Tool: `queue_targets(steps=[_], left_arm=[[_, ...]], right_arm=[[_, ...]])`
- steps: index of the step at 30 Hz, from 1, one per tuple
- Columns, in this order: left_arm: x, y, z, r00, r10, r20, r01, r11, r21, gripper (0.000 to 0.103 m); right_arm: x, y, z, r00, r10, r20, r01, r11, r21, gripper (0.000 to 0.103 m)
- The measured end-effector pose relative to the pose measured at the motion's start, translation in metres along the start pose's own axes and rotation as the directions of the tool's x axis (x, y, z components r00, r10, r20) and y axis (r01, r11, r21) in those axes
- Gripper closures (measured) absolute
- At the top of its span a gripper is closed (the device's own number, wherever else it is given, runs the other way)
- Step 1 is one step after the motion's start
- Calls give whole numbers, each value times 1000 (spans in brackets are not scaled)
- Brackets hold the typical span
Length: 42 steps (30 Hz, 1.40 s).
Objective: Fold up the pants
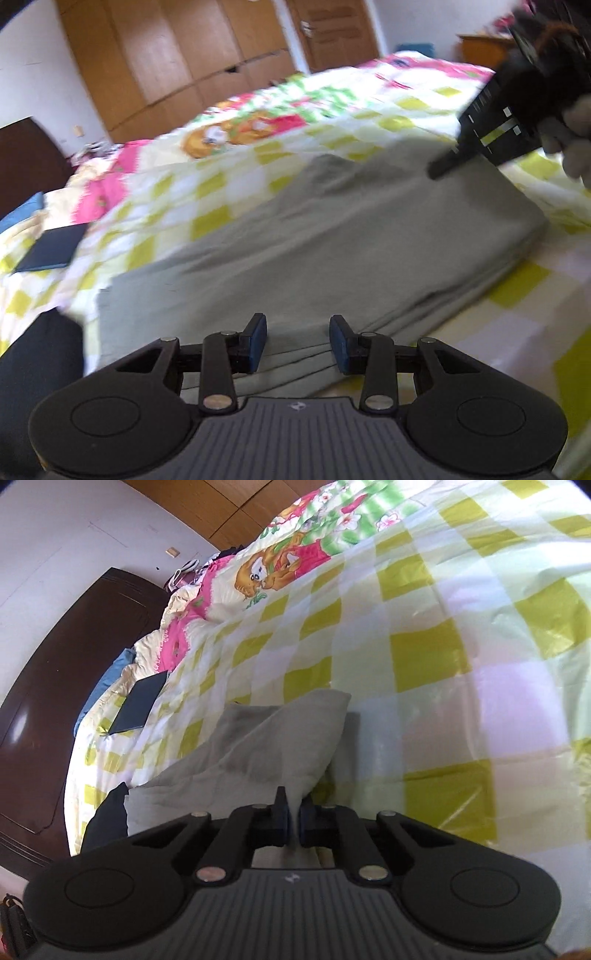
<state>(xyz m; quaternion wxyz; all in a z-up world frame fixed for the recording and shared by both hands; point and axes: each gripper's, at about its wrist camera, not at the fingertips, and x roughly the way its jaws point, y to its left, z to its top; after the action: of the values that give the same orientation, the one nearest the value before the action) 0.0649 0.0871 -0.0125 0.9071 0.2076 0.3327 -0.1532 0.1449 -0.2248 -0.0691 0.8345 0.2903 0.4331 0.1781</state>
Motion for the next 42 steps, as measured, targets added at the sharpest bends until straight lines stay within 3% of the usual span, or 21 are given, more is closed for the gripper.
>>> queue_targets(steps=[3, 6, 9, 11, 12, 14, 17, 19, 21, 23, 24, 25, 26, 28, 29, 31, 34, 36, 39, 40, 42], left_arm=[[-2, -28, 15, 995, -99, -16, 100, 993, 64, 52], [-15, -41, 46, 988, -144, 62, 140, 988, 62, 52], [-6, -56, 81, 983, -71, 171, 63, 996, 56, 51], [14, -75, 99, 978, -37, 205, 21, 997, 80, 51], [26, -87, 105, 978, -40, 206, 19, 994, 104, 51], [54, -116, 107, 984, 26, 174, -58, 981, 186, 51], [91, -143, 96, 995, 37, 95, -65, 951, 302, 54], [87, -152, 94, 988, 80, 131, -121, 932, 343, 54], [74, -155, 99, 976, 113, 188, -169, 936, 310, 53], [72, -163, 98, 961, 167, 222, -234, 916, 326, 52], [80, -170, 93, 968, 166, 186, -226, 900, 372, 52], [90, -177, 85, 974, 167, 151, -216, 880, 423, 60], [93, -185, 79, 974, 159, 163, -218, 860, 462, 74], [85, -195, 78, 965, 165, 203, -247, 829, 502, 72], [76, -195, 81, 960, 154, 234, -252, 838, 483, 64], [60, -194, 83, 957, 121, 263, -233, 862, 450, 57], [52, -196, 65, 964, 72, 256, -192, 856, 480, 59], [49, -191, 57, 966, 52, 254, -170, 865, 472, 61], [36, -174, 58, 958, 44, 283, -160, 903, 399, 54], [34, -169, 58, 953, 63, 296, -179, 905, 385, 54], [38, -162, 54, 963, 44, 267, -153, 901, 405, 55]], right_arm=[[-32, -19, 3, 998, -56, 6, 56, 998, -12, 98], [-64, -42, 6, 993, -117, 34, 117, 993, -4, 98], [-88, -62, 7, 985, -154, 72, 153, 988, 21, 98], [-99, -71, 6, 984, -149, 93, 145, 988, 51, 98], [-102, -75, 6, 984, -144, 100, 138, 988, 63, 98], [-107, -81, 4, 987, -125, 106, 116, 990, 86, 98], [-109, -87, 5, 992, -79, 103, 66, 990, 124, 98], [-109, -87, 6, 991, -87, 103, 75, 991, 113, 98], [-112, -90, 6, 992, -66, 106, 51, 989, 138, 98], [-118, -92, 7, 992, -51, 116, 32, 986, 163, 98], [-121, -90, 9, 992, -43, 119, 23, 986, 165, 98], [-124, -87, 11, 991, -45, 122, 25, 987, 160, 98], [-127, -83, 12, 991, -54, 126, 35, 988, 147, 98], [-134, -74, 17, 988, -63, 139, 45, 990, 131, 98], [-136, -71, 19, 988, -62, 144, 43, 990, 131, 98], [-138, -62, 26, 987, -72, 145, 55, 991, 118, 98], [-133, -44, 34, 990, -86, 114, 74, 992, 104, 98], [-129, -27, 39, 992, -89, 94, 80, 992, 94, 98], [-127, 6, 50, 989, -126, 82, 124, 992, 37, 98], [-124, 16, 53, 987, -142, 76, 140, 990, 26, 98], [-114, 32, 62, 984, -172, 49, 171, 985, 28, 98]])
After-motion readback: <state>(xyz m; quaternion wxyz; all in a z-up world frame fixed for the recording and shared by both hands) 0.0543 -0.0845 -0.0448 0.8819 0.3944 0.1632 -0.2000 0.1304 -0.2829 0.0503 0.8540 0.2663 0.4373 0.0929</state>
